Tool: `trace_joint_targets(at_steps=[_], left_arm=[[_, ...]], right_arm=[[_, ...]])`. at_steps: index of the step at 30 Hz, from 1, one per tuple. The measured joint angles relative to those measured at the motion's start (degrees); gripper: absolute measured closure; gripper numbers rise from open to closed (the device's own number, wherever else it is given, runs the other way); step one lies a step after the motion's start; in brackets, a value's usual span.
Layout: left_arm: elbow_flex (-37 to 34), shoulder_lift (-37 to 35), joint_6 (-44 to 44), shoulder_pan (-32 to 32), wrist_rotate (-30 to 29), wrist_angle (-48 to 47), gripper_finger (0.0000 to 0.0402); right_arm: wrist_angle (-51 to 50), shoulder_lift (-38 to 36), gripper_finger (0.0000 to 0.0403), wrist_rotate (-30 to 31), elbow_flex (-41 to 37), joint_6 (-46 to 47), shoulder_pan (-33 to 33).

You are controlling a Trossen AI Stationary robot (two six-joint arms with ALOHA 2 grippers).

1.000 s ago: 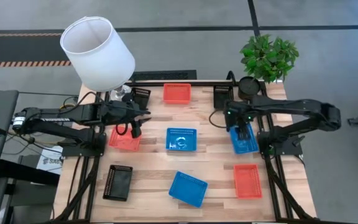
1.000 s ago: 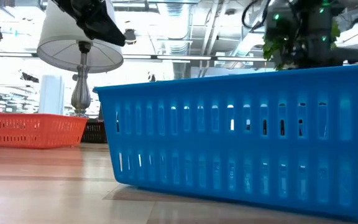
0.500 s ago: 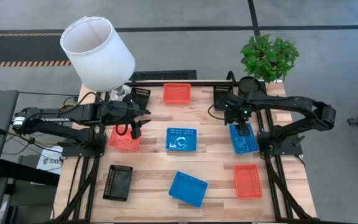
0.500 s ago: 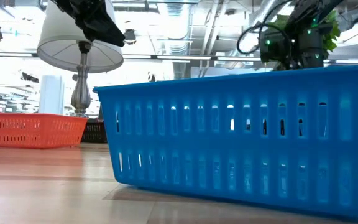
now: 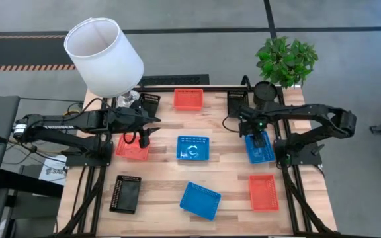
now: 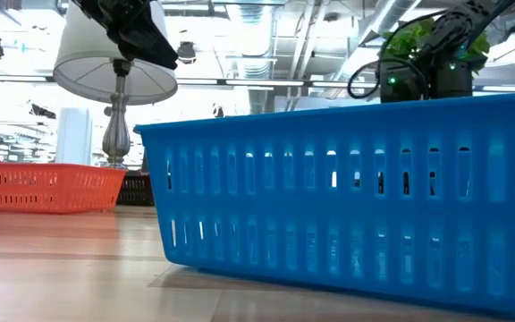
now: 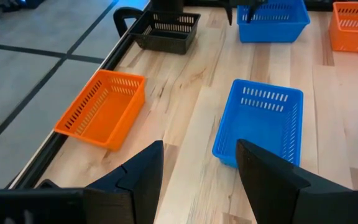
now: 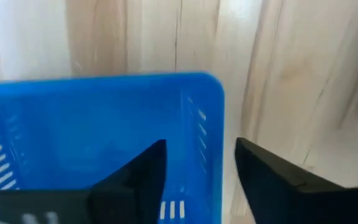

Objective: Stack baskets by color
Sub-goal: Stack the top right blue bin on the top left blue bin

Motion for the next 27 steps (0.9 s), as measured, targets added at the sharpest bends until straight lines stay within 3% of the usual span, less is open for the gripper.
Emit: trace_joint_targets(at_steps=[9,14,18,21,27], left_arm=[[0.0,0.0,0.0,0.0,0.0,0.1,0.0212],[0.0,0.0,0.0,0.0,0.1,0.1,0.0212],[0.0,0.0,-1.7,0.0,0.1,0.2,0.0212],[0.0,0.0,-1.9,0.0,0.4,0.2,0.0212],[0.0,-0.1,0.1,-0.1,1.9,0.1,0.0212]], right_arm=[[-2.6,0.0,0.0387,-0.3,1.1,1.5,0.2],[-9.2,0.0,0.0376,-0.2,6.6,10.2,0.2],[-16.5,0.0,0.0392,-0.3,13.5,22.2,0.2],[-20.4,0.0,0.0391,-3.5,19.1,30.6,0.3],[-18.0,0.0,0.0395,-7.3,27.3,52.8,5.4]])
